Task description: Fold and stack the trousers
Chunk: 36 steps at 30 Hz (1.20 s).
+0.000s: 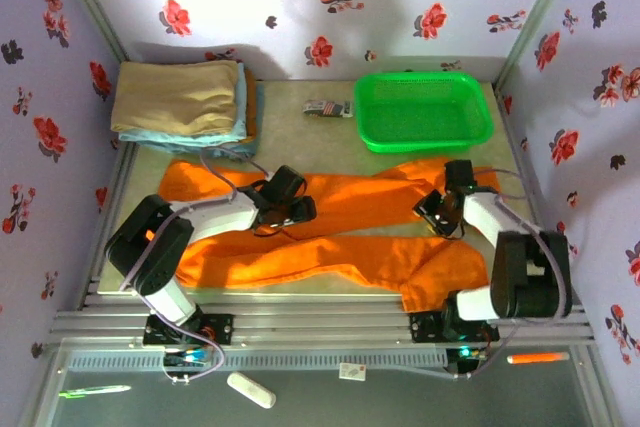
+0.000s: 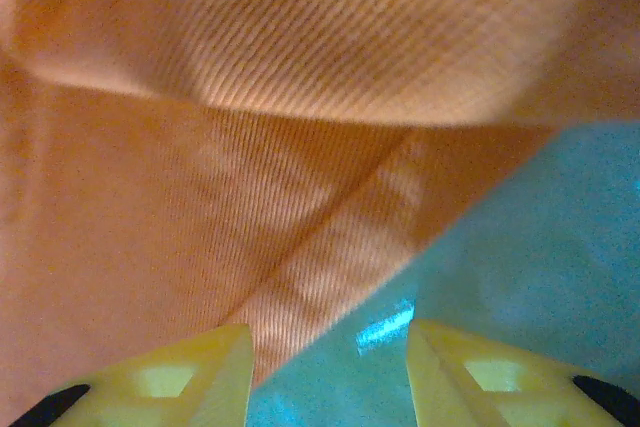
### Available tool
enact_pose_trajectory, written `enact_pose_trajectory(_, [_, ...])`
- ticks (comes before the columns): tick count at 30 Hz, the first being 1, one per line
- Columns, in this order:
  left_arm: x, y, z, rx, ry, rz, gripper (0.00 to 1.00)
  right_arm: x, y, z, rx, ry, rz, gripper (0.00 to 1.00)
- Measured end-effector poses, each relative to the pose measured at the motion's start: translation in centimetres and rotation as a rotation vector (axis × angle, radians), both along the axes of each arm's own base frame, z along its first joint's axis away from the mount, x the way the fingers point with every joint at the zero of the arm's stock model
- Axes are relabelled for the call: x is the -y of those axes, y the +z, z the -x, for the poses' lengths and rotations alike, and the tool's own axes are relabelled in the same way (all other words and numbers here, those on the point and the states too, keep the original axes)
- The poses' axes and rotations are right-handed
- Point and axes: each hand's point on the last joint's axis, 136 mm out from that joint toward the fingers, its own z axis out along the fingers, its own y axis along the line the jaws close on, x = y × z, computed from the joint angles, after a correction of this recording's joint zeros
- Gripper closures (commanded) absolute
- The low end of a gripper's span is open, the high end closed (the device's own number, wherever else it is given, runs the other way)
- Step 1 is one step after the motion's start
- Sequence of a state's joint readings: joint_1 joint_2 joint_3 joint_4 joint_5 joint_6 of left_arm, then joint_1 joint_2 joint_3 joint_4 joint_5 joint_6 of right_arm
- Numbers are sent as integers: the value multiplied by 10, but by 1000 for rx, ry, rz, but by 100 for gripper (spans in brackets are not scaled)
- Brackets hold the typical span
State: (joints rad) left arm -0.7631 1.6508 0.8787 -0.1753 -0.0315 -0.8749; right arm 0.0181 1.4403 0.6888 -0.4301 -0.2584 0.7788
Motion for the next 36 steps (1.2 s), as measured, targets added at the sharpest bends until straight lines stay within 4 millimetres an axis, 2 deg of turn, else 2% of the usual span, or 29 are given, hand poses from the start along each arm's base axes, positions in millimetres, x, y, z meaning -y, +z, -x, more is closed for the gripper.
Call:
enact_pose_trajectory(3, [-3,-3,0,3,6,-8,33,-1,-1,-5,-32,-11,-11,52])
enact_pose_trajectory(4, [-5,-4,1,2,8,-12,34,-1,-2,-4,-45,-13,-11,57])
enact_pose_trajectory(5, [-6,-6,1,1,11,-15,34,-1,-3,-4,-56,-12,-10,66])
enact_pose_trajectory(7, [-8,-7,1,4,14,-16,34,2,-6,0,-93,-21,-2,74])
enact_pose_trajectory(11, [-13,-4,6,22,16,-6,34,9,-9,5,-148,-36,5,98])
enact_pose_trajectory(17, [-26,10,14,53,26,-1,35,9,-6,1,-128,-26,-9,100])
enact_pose_trajectory(19, [-30,12,16,58,26,-7,36,9,-4,-6,-84,-19,-7,100])
enact_pose_trajectory(22, [-34,20,18,70,22,-6,38,10,13,-15,9,-11,-3,100])
enact_pose_trajectory(28, [-42,42,15,115,40,20,42,9,68,-25,212,0,4,100])
enact_pose_trajectory(36, [-57,56,14,136,58,17,44,8,116,-10,321,29,12,100])
